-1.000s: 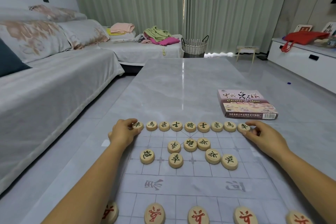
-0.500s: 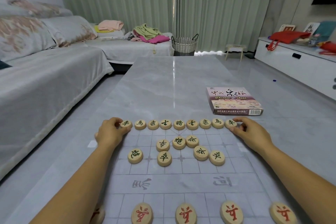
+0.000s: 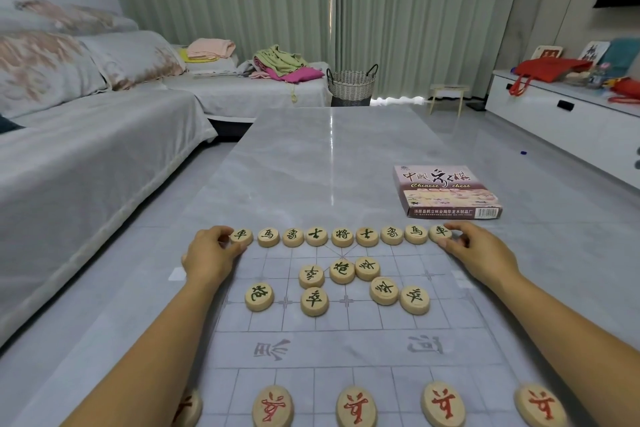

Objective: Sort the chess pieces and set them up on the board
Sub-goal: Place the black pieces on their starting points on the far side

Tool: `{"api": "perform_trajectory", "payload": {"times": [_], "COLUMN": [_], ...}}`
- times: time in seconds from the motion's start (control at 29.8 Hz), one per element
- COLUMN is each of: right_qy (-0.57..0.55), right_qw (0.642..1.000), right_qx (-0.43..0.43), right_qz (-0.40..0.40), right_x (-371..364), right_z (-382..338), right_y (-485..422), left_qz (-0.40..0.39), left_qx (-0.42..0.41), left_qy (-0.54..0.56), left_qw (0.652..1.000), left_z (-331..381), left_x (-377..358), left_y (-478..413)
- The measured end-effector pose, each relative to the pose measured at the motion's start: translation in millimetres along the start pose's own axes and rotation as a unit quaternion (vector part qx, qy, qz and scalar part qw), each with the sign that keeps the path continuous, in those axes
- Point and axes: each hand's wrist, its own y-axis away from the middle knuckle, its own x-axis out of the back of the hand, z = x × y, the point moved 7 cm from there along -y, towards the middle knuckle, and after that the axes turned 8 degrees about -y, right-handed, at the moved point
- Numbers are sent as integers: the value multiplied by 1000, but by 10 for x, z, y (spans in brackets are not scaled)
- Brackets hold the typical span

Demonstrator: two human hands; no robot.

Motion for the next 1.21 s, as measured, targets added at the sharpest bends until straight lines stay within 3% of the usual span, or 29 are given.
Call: {"api": "perform_trajectory", "payload": {"times": [0.4,0.74,0.81,0.87,1.01,1.11,1.21], "right_qy": [-44,-176,-121,-70,-24,91,172], "right_qw": [999,983,991,992,961,944,933], "right_qx": [-23,-24,27,107,210,229,216], "right_qz": [1,36,42,-3,-178,-220,-233], "right_x": [27,163,191,72,-512,-836,-917], "right_z": [-49,-68,-284,-640,-1306,-1493,-1492], "right_y": [75,133,208,326,676,784,815], "left_qz": [-10,-62,-43,-31,-155,-221,-221], "left_qx": [1,30,-32,-116,-240,-255,-296], "left_qy": [26,179,112,73,22,-78,-136], "left_qw": [1000,982,992,990,958,938,919], "left_z": [12,9,101,310,800,912,946], "left_x": [37,183,271,299,35,-191,-242], "left_y": [57,142,223,381,827,1027,1186]}}
